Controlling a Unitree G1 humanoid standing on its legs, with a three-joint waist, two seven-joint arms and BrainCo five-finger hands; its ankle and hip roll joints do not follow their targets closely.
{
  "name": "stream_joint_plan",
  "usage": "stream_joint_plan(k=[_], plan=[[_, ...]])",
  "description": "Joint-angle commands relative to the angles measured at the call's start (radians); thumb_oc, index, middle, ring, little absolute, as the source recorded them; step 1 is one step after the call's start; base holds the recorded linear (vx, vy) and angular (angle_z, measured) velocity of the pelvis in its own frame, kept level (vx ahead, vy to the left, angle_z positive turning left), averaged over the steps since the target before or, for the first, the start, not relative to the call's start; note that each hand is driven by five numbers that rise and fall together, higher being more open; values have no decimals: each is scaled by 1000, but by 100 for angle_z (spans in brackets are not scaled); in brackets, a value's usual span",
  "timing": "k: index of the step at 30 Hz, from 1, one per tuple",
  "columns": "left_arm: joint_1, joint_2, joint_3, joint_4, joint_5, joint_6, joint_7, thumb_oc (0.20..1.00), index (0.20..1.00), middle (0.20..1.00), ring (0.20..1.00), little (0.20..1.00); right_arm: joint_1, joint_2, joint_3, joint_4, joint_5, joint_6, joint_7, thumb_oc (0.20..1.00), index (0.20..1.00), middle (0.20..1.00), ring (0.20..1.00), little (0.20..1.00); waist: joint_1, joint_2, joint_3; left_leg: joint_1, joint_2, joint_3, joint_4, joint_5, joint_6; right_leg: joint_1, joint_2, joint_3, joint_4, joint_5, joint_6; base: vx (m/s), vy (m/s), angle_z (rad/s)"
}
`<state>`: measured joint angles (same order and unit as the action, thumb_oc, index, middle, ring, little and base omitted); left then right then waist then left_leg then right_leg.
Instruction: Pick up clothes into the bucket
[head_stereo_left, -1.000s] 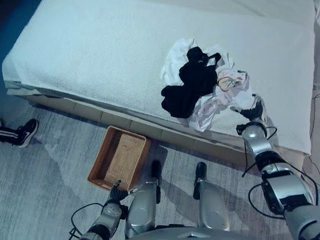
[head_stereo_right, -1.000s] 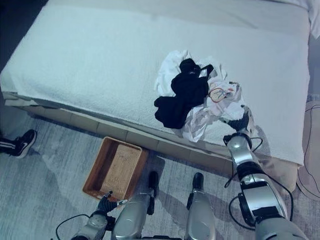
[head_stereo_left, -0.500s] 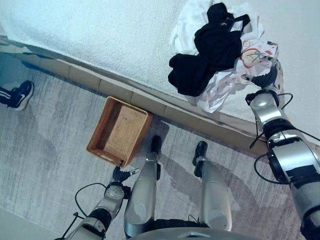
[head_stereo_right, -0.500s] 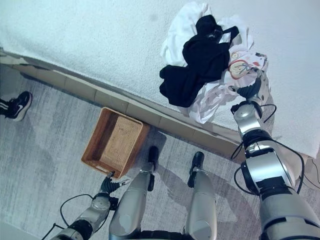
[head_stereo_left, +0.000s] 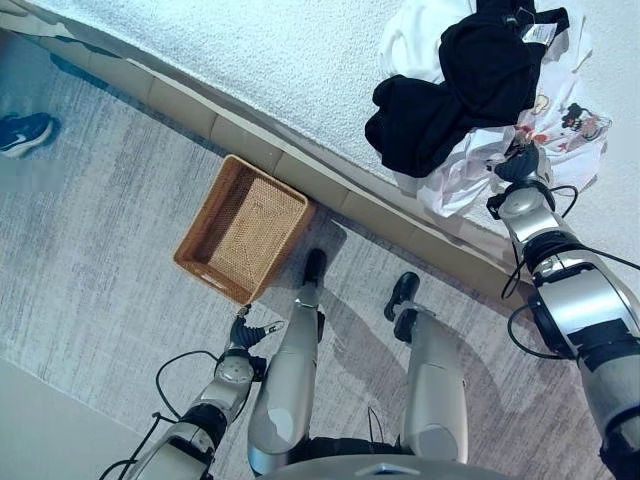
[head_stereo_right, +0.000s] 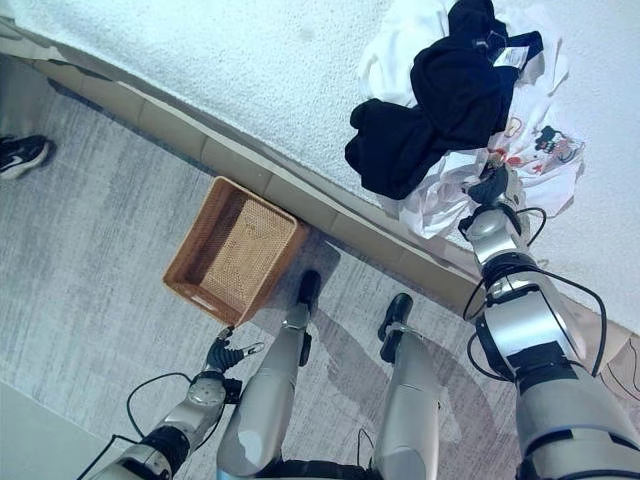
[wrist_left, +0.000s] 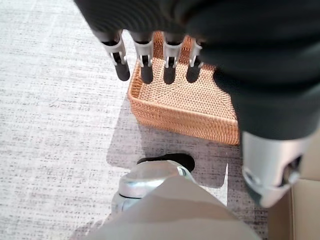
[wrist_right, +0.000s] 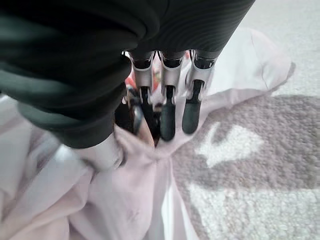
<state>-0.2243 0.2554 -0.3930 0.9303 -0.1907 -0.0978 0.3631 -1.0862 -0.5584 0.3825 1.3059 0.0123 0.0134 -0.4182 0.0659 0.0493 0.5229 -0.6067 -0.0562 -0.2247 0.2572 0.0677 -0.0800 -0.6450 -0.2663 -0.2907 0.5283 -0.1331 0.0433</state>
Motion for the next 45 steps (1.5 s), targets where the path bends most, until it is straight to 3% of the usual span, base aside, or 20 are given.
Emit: stream_joint_plan(k=[1,3,4,17,21,22,30,39,45], plan=[[22,-53,-14,-5,-32,-2,6,1000,1000,1000,1000,1000,-33,-44,15,-34,23,-16,-1,200,200,200,200,200,5,-27,-3,-13,-39,31,93,-94,42,61,6,60,-3,-40,43,-15,12,-3],[23,-51,-8,-13,-37,-4,10,1000,1000,1000,1000,1000,-29,-48,7,-53,34,-20,-9,200,200,200,200,200,1,-30,-3,-5,-37,32,88,-93,41,67,9,63,-8,-37,41,-55,39,-4],[17,-48,-4,-18,-38,-4,11,1000,1000,1000,1000,1000,-32,-52,-3,-68,43,-25,-16,200,200,200,200,200,-1,-27,-3,-19,-37,34,78,-62,43,55,9,54,-23,-4,35,-95,62,-7],[49,8,49,-160,-11,-16,0,1000,1000,1000,1000,1000,26,-108,-61,-305,63,-52,-58,200,200,200,200,200,-42,-78,-7,200,11,106,-2,-72,32,250,52,92,-174,63,64,-11,36,-20],[69,52,74,-245,15,-19,-12,1000,1000,1000,1000,1000,58,-155,-77,-392,53,-56,-55,200,200,200,200,200,-58,-102,-61,276,31,144,-56,-68,29,316,77,109,-262,103,80,50,33,-36],[79,82,87,-318,33,-21,-26,1000,1000,1000,1000,1000,82,-195,-95,-456,44,-57,-55,200,200,200,200,200,-69,-114,-102,326,41,170,-96,-67,27,363,92,116,-318,124,92,44,25,-44],[73,133,122,-471,66,-15,-58,1000,1000,1000,1000,1000,139,-251,-139,-647,0,-55,-47,200,200,200,200,200,-94,-135,-200,438,60,236,-166,-71,29,463,120,148,-437,166,109,63,25,-32],[-64,201,111,-701,127,-13,-91,1000,1000,1000,1000,1000,232,-244,-192,-890,-13,-74,-1,200,200,200,200,200,-119,-144,-326,546,78,276,-186,-105,27,573,135,172,-496,157,112,105,-6,-15],[-233,228,29,-754,149,-1,-130,1000,1000,1000,1000,1000,233,-247,-113,-1008,98,-83,141,200,200,200,200,200,-141,-145,-390,614,87,288,-210,-116,24,635,143,171,-496,136,109,96,-16,-7]])
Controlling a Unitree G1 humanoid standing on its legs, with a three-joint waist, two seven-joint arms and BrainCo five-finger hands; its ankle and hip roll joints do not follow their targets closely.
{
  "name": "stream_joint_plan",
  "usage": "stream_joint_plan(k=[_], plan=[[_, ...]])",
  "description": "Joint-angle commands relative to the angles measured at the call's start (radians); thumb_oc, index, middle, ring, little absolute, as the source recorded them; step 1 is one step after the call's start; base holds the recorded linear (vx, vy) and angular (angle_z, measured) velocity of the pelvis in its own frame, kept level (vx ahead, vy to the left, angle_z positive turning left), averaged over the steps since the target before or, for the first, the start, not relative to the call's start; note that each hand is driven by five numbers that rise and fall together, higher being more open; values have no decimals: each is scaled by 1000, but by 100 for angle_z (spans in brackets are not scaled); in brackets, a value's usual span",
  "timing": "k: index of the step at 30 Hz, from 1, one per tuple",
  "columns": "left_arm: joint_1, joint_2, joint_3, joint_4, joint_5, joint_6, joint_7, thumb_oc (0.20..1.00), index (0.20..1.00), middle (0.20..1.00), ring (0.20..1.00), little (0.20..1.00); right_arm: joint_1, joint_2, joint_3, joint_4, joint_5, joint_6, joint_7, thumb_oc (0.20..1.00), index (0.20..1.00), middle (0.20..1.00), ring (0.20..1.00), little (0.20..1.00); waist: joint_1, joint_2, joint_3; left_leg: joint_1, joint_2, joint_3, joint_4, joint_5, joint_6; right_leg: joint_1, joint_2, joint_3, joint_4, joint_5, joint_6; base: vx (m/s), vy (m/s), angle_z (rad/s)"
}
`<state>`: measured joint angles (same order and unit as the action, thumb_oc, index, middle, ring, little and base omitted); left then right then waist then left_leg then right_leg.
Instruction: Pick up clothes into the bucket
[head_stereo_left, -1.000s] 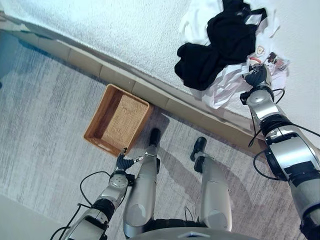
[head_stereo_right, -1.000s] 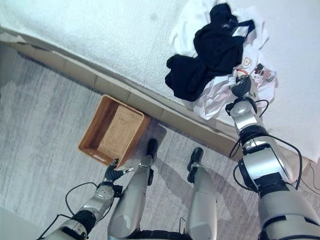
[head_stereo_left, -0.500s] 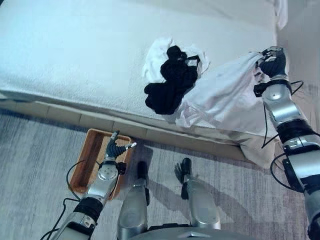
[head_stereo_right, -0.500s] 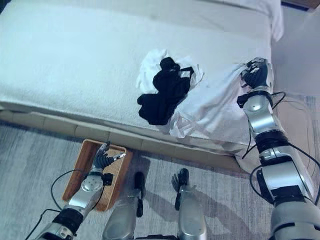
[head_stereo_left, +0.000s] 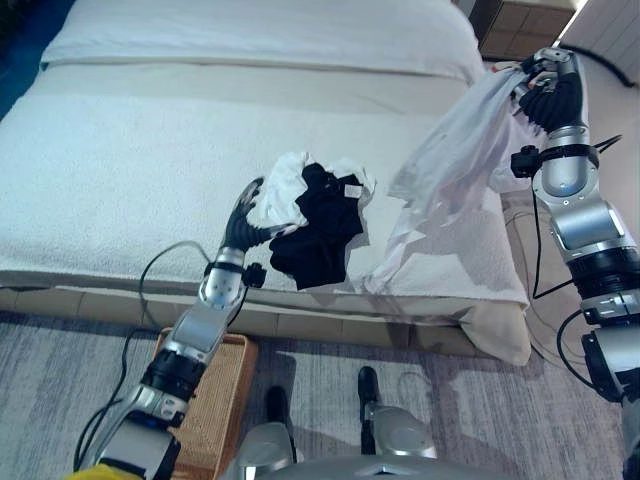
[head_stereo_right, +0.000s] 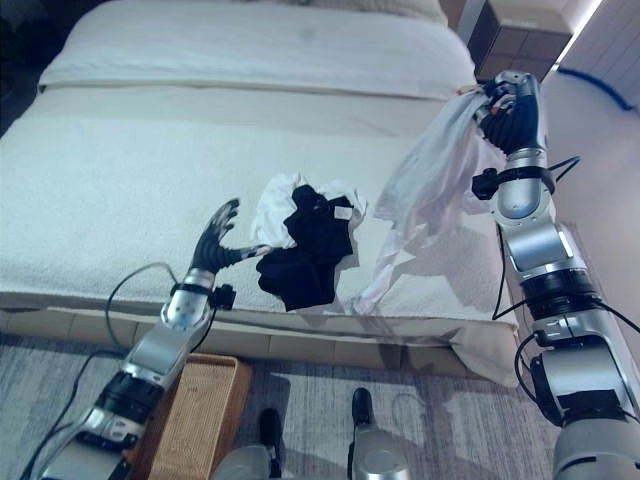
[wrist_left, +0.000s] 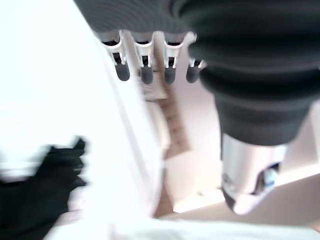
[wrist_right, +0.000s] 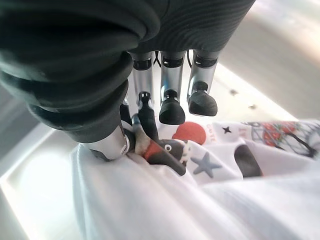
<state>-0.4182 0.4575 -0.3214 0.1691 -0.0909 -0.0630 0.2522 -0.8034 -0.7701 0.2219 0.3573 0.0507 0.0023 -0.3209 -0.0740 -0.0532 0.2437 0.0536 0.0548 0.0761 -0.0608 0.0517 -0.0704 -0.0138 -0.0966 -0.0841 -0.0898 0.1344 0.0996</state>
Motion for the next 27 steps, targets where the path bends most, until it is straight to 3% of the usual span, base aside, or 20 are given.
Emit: stream_joint_plan(k=[1,7,13,20,26,27], plan=[[-73,25,-67,6,46,-29,-31,1000,1000,1000,1000,1000,-53,-33,68,-83,94,-76,73,200,200,200,200,200,-6,-43,-123,-36,-23,-10,105,-102,15,13,-27,-37,120,-134,52,97,-5,-10],[-209,-14,-178,43,5,-19,-76,1000,1000,1000,1000,1000,-67,-40,162,-199,270,-85,203,200,200,200,200,200,-24,-36,-156,-1,-24,-6,98,-112,13,51,-26,-40,108,-145,48,68,-6,-3],[-313,-32,-320,68,-133,-22,-156,1000,1000,1000,1000,1000,-94,-49,272,-303,400,-98,294,200,200,200,200,200,-30,-26,-165,16,-25,-11,103,-117,12,79,-25,-42,102,-152,46,30,-2,0],[-309,-73,-370,100,-210,-8,-182,1000,1000,1000,1000,1000,-88,-58,293,-375,469,-107,322,200,200,200,200,200,-32,-24,-167,25,-25,-16,97,-114,12,93,-26,-51,94,-153,46,0,0,0],[-287,-103,-448,114,-413,26,-260,1000,1000,1000,1000,1000,-65,-84,288,-434,518,-112,330,200,200,200,200,200,-40,-17,-166,30,-26,-24,94,-112,11,104,-30,-57,93,-155,47,2,3,2],[-286,-95,-474,104,-485,36,-273,871,871,871,871,871,-57,-87,287,-444,520,-113,328,200,200,200,200,200,-41,-15,-166,31,-27,-26,93,-112,11,105,-32,-60,92,-153,47,-8,6,8]])
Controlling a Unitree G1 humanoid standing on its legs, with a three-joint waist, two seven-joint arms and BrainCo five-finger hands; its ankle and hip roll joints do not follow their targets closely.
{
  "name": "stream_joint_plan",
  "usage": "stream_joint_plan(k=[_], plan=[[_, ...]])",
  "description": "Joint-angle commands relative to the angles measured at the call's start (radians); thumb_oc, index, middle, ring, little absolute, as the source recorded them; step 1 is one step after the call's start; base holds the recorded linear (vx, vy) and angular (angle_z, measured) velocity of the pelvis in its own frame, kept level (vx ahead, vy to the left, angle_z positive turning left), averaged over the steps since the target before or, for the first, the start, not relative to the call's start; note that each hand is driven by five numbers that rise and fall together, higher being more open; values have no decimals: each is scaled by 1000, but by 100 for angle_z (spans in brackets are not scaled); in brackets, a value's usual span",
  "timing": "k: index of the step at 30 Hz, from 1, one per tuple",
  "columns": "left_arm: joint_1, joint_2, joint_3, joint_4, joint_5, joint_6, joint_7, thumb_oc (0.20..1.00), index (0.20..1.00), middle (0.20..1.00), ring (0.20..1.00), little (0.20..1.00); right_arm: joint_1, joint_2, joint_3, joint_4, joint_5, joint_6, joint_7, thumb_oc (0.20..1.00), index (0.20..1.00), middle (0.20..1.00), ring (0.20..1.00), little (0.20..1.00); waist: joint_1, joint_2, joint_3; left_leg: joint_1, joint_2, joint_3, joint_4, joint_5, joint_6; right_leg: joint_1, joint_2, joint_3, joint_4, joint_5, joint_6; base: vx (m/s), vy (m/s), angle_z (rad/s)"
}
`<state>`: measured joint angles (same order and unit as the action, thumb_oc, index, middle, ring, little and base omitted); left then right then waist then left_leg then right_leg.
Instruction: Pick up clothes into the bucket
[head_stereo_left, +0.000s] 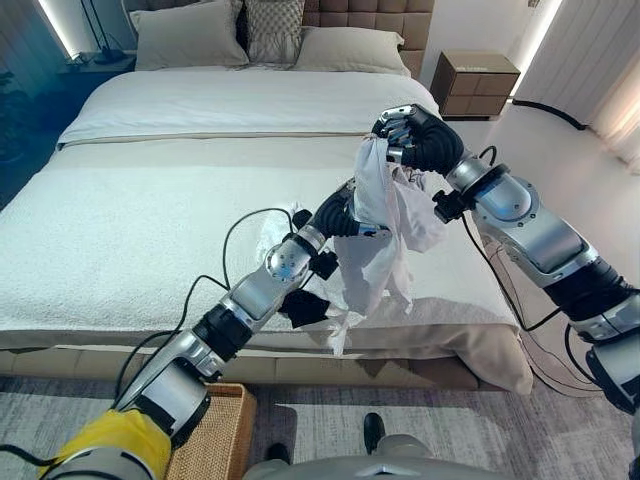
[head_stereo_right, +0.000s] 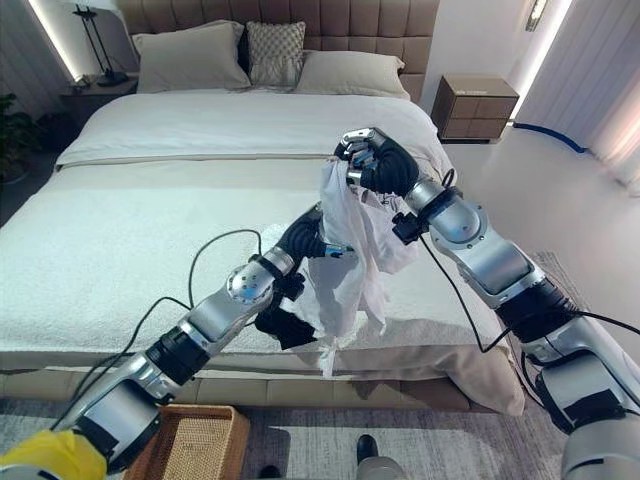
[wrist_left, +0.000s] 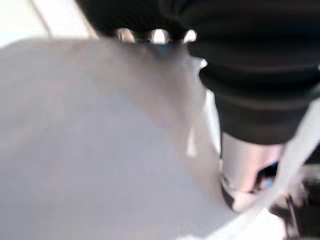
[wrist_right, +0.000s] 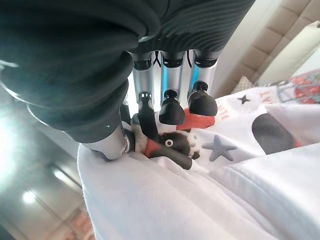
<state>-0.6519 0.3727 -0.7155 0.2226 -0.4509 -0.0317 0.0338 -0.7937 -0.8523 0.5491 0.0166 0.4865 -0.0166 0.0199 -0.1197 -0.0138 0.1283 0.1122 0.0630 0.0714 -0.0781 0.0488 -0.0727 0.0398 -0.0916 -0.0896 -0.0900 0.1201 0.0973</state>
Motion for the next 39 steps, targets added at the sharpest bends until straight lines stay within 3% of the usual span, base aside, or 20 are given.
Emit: stream_joint_plan(k=[1,2,6,14,17,18,19,20,21,22,25,32,39], plan=[[-52,-7,-86,44,-146,9,-58,520,520,520,520,520,-65,-6,-41,-109,82,-94,-14,200,200,200,200,200,5,-53,-50,-27,-35,-22,110,-108,13,51,-38,-56,92,-139,50,-19,8,7],[-44,-5,-90,38,-167,14,-53,200,200,200,200,200,-54,-4,-52,-112,80,-95,-25,200,200,200,200,200,5,-52,-47,-28,-36,-25,110,-107,14,50,-38,-59,91,-138,49,-15,4,4],[-21,-10,-79,34,-198,18,-49,200,200,200,200,200,-28,9,-79,-118,75,-100,-33,200,200,200,200,200,8,-53,-43,-32,-38,-28,111,-106,15,47,-39,-60,93,-138,49,-3,2,1],[139,-99,10,27,-431,47,-34,200,200,200,200,200,100,109,-217,-112,83,-111,-92,200,200,200,200,200,13,-56,-36,-39,-46,-40,114,-110,25,40,-45,-61,110,-144,48,-7,3,4],[165,-110,24,23,-459,54,-36,200,200,200,200,200,127,133,-243,-106,88,-114,-104,206,206,206,206,206,14,-57,-37,-38,-47,-41,114,-113,27,41,-46,-61,112,-145,48,0,0,0],[182,-118,35,15,-486,55,-34,200,200,200,200,200,141,144,-259,-103,85,-114,-111,269,269,269,269,269,15,-57,-38,-37,-47,-40,114,-114,28,41,-46,-61,113,-146,48,0,0,0],[197,-132,46,12,-526,58,-27,200,200,200,200,200,153,153,-272,-107,81,-115,-122,382,382,382,382,382,15,-57,-39,-36,-48,-40,115,-115,29,42,-47,-61,114,-146,48,0,0,0],[206,-144,53,6,-541,54,-22,200,200,200,200,200,163,169,-283,-108,77,-116,-132,545,545,545,545,545,14,-57,-38,-36,-48,-41,115,-116,30,41,-48,-61,114,-147,48,0,0,0],[206,-143,52,6,-541,54,-22,200,200,200,200,200,164,169,-284,-109,77,-115,-132,545,545,545,545,545,15,-57,-38,-36,-48,-41,115,-116,30,42,-48,-61,114,-147,48,0,0,0],[222,-160,64,-8,-582,58,-12,200,200,200,200,200,187,204,-311,-104,61,-119,-162,1000,1000,1000,1000,1000,15,-56,-37,-36,-51,-41,116,-118,32,41,-49,-60,115,-148,47,0,0,0],[247,-170,87,-46,-623,61,-9,200,200,200,200,200,244,245,-362,-104,26,-113,-194,1000,1000,1000,1000,1000,14,-52,-37,-39,-52,-42,115,-119,35,38,-51,-61,115,-148,48,0,0,0],[331,-140,159,-177,-588,41,-19,200,200,200,200,200,394,288,-501,-23,-237,-72,-275,1000,1000,1000,1000,1000,24,-45,-31,-44,-60,-47,117,-124,45,31,-56,-61,124,-151,49,0,0,0],[475,-81,283,-314,-528,33,-39,200,200,200,200,200,581,425,-601,144,-248,-69,-300,1000,1000,1000,1000,1000,45,-42,-3,-65,-69,-58,127,-125,51,16,-62,-72,136,-155,49,-15,6,3]])
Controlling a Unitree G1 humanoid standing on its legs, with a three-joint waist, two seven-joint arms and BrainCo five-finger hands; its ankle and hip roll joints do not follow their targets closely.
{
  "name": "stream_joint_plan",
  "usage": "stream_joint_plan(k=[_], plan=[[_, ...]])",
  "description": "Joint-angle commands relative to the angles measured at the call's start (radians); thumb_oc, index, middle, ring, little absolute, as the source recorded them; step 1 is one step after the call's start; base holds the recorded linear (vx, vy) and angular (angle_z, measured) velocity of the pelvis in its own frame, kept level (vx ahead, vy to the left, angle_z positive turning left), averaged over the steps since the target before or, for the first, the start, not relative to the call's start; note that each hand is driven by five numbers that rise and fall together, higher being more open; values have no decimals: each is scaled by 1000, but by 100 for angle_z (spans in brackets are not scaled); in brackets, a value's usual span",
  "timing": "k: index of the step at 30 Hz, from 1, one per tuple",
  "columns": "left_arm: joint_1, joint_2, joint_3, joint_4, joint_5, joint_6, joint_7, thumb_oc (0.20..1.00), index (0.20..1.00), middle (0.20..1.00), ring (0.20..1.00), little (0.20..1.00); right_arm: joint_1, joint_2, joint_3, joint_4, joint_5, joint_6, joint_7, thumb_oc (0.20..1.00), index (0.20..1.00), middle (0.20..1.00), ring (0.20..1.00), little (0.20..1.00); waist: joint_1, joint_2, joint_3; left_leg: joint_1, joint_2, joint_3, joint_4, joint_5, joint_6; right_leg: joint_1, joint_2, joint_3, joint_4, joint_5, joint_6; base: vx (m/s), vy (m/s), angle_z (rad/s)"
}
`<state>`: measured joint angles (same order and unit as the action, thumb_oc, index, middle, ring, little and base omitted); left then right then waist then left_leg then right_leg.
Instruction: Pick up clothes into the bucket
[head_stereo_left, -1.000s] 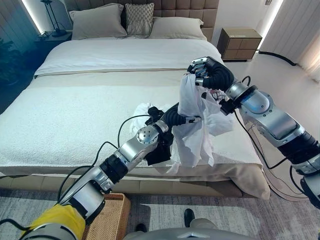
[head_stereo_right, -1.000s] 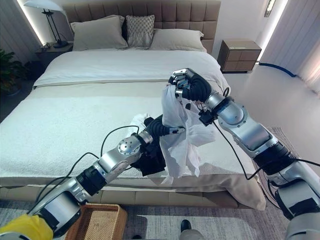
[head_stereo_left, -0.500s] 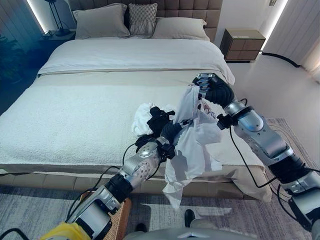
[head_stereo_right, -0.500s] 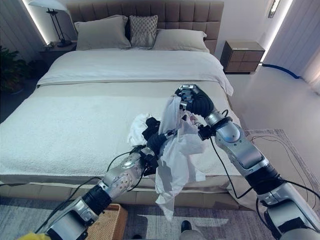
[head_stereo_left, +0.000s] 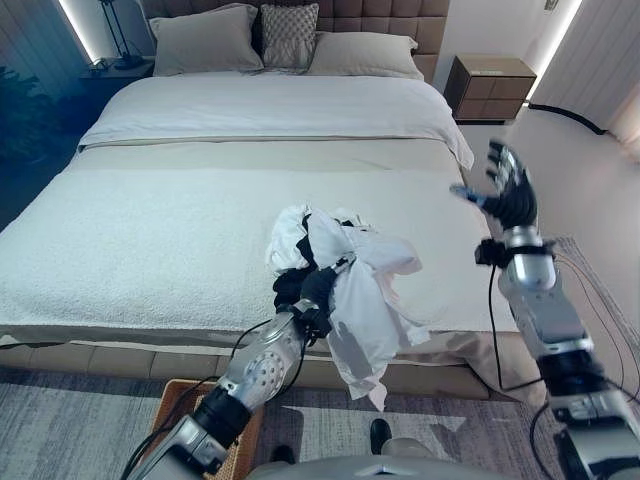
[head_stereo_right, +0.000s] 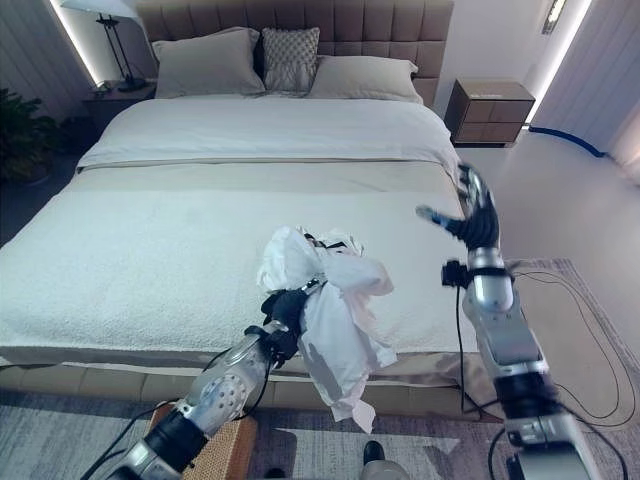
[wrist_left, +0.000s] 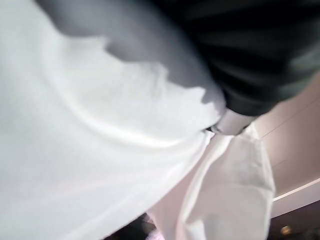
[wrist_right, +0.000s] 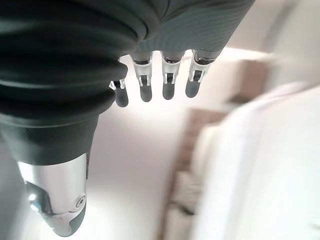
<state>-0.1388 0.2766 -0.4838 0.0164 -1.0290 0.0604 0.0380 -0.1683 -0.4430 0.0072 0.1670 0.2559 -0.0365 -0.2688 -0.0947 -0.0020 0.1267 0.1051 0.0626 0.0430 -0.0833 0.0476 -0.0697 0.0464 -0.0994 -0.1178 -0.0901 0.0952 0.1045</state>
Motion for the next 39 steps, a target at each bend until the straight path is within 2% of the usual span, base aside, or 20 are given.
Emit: stream_joint_plan(k=[1,7,10,11,12,17,18,24,27,28,32,36,39], plan=[[-21,24,74,-123,64,-66,-44,200,200,200,200,200,-27,37,-69,36,-4,-55,-16,1000,1000,1000,1000,1000,24,-53,5,-63,-71,-33,135,-124,48,5,-55,-46,139,-130,42,-22,7,13],[75,70,243,-203,167,-118,-29,200,200,200,200,200,60,118,-95,234,29,-64,-9,1000,1000,1000,1000,1000,47,-56,40,-104,-82,-55,158,-123,49,-26,-58,-61,166,-136,40,-49,11,12],[139,97,376,-259,244,-167,-2,200,200,200,200,200,112,153,-80,366,10,-54,19,1000,1000,1000,1000,1000,72,-55,82,-150,-92,-74,187,-120,50,-65,-67,-74,195,-136,36,-99,24,15],[140,97,377,-261,244,-167,-2,200,200,200,200,200,112,153,-79,367,11,-55,19,1000,1000,1000,1000,1000,70,-55,80,-152,-93,-75,188,-121,50,-67,-67,-74,197,-137,36,-79,27,7],[169,110,443,-282,282,-192,14,200,200,200,200,200,137,163,-71,439,-10,-45,36,1000,1000,1000,1000,1000,85,-53,102,-176,-98,-86,205,-119,50,-84,-73,-85,216,-138,35,-48,18,18],[214,109,536,-309,328,-236,47,200,200,200,200,200,141,172,-49,615,-51,-31,50,1000,1000,1000,1000,1000,115,-48,146,-232,-114,-119,237,-114,50,-126,-95,-118,260,-141,31,-84,18,28],[231,116,584,-312,383,-257,75,200,200,200,200,200,134,162,-13,693,-125,-13,54,1000,1000,1000,1000,1000,134,-43,173,-262,-118,-140,259,-114,47,-143,-108,-140,286,-149,29,-85,9,32],[270,99,649,-255,448,-288,141,200,200,200,200,200,115,146,4,786,-159,-8,47,1000,1000,1000,1000,1000,169,-30,217,-333,-128,-186,284,-98,38,-189,-132,-186,320,-154,25,-61,-4,39],[266,96,675,-151,518,-289,201,200,200,200,200,200,97,132,18,806,-182,-8,39,1000,1000,1000,1000,1000,184,-25,241,-374,-128,-199,303,-88,36,-222,-140,-199,345,-159,22,-50,4,20],[241,87,675,-67,540,-291,246,200,200,200,200,200,81,122,24,816,-185,-11,22,1000,1000,1000,1000,1000,191,-24,261,-395,-127,-202,326,-96,36,-241,-146,-199,373,-170,19,-25,1,16],[175,100,677,73,616,-291,325,200,200,200,200,200,47,110,29,810,-180,-21,-6,1000,1000,1000,1000,1000,189,-29,297,-449,-128,-206,374,-103,39,-295,-154,-194,429,-186,13,-55,1,14],[71,172,664,249,789,-265,456,200,200,200,200,200,10,76,31,755,-167,-52,-47,1000,1000,1000,1000,1000,166,-42,353,-564,-140,-201,511,-140,50,-399,-160,-156,530,-217,-2,-63,33,5],[23,180,649,322,810,-256,497,200,200,200,200,200,-8,68,34,736,-157,-63,-62,1000,1000,1000,1000,1000,160,-50,373,-603,-142,-197,549,-151,54,-438,-162,-146,564,-230,-6,-54,27,-3]])
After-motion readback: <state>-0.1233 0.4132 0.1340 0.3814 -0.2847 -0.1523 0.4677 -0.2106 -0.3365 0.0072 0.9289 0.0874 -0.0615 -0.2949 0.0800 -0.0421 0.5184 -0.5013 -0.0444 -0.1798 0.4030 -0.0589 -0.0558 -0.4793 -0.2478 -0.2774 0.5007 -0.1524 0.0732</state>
